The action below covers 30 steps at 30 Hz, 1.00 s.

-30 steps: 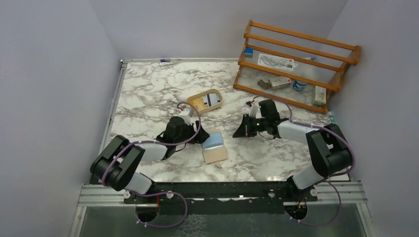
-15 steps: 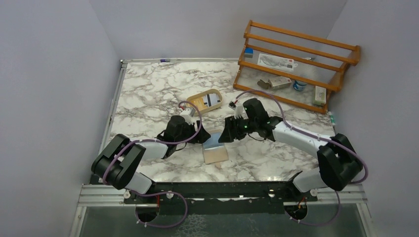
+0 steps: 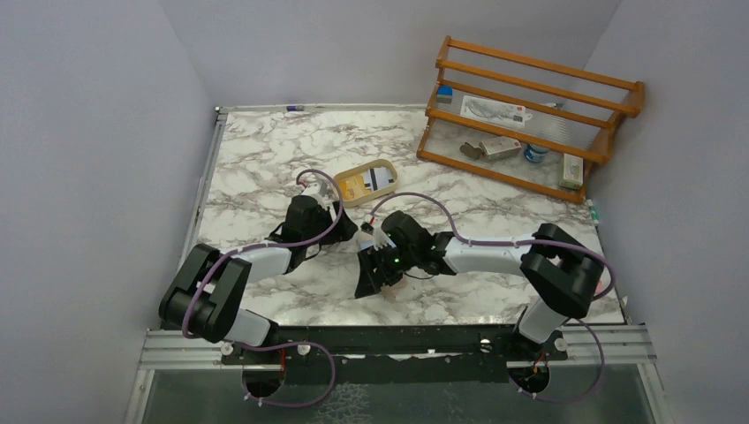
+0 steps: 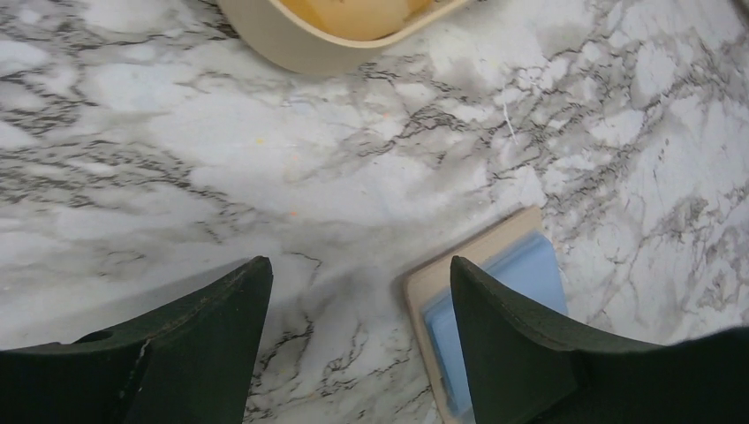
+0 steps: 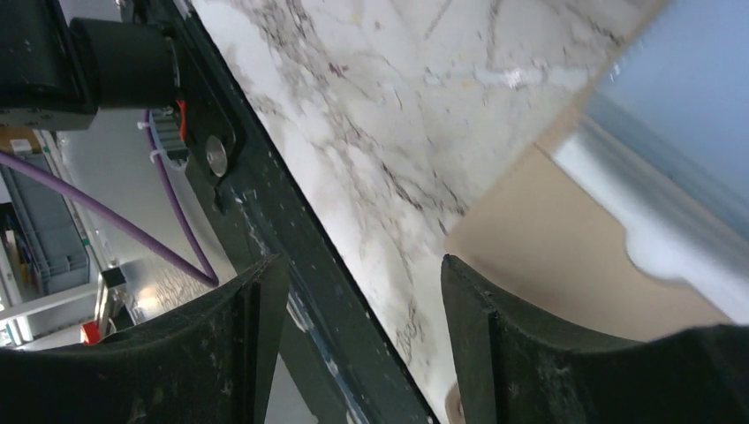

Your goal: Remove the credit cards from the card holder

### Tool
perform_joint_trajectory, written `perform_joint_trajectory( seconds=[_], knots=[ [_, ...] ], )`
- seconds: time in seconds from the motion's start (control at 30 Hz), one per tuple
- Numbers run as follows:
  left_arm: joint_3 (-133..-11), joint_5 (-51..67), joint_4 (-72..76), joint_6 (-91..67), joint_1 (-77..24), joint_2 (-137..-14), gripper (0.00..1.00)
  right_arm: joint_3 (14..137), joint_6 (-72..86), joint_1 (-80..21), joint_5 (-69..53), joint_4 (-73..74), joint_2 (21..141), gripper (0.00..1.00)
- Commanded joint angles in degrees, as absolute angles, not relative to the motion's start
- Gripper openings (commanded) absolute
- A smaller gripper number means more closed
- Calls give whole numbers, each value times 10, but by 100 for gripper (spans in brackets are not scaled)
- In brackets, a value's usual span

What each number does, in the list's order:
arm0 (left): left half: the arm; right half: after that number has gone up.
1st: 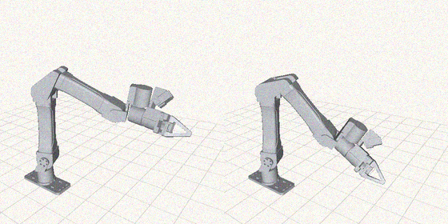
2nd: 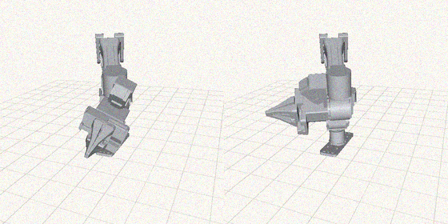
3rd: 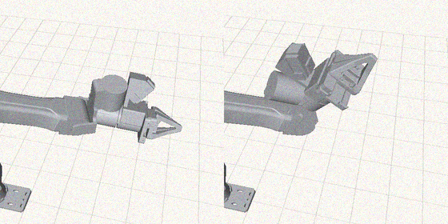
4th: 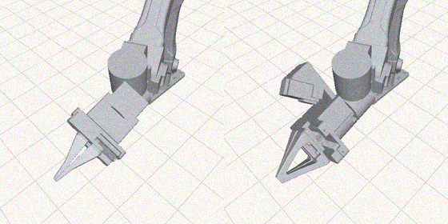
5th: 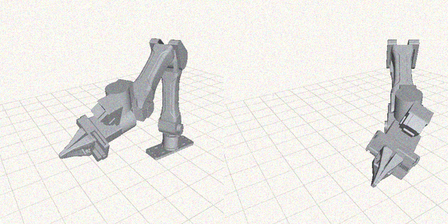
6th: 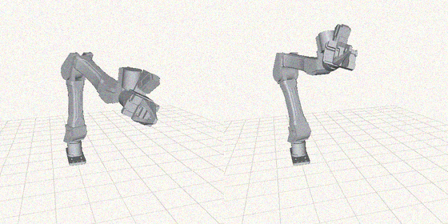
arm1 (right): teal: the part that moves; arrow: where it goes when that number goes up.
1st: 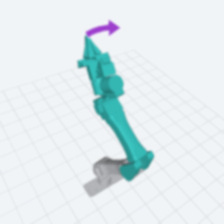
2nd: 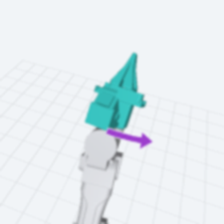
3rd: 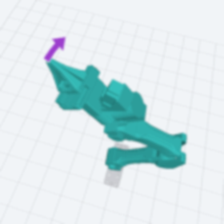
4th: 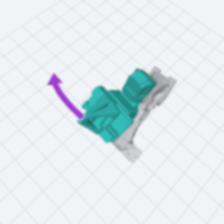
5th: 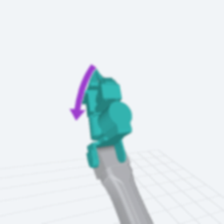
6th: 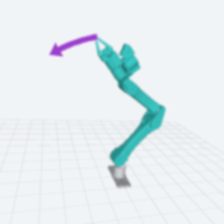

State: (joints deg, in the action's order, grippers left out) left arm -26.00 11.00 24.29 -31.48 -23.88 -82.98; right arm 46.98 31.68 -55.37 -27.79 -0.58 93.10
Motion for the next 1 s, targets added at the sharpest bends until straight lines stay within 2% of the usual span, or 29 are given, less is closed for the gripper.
perform_joint_trajectory(
  seconds=[0.0, 0.33, 0.63, 0.97],
  knots=[
    [-268, 61, 158, -307, -213, -790, 76, 522, 335, -567, -255, -59, 981, 69],
    [-244, 89, 152, -310, -163, -774, 77, 583, 332, -617, -219, -26, 1065, 68],
    [-241, 107, 155, -305, -147, -775, 77, 544, 306, -618, -107, 77, 1018, 68],
    [-240, 153, 182, -315, -146, -803, 77, 488, 317, -617, -17, 120, 983, 69]
  ],
)
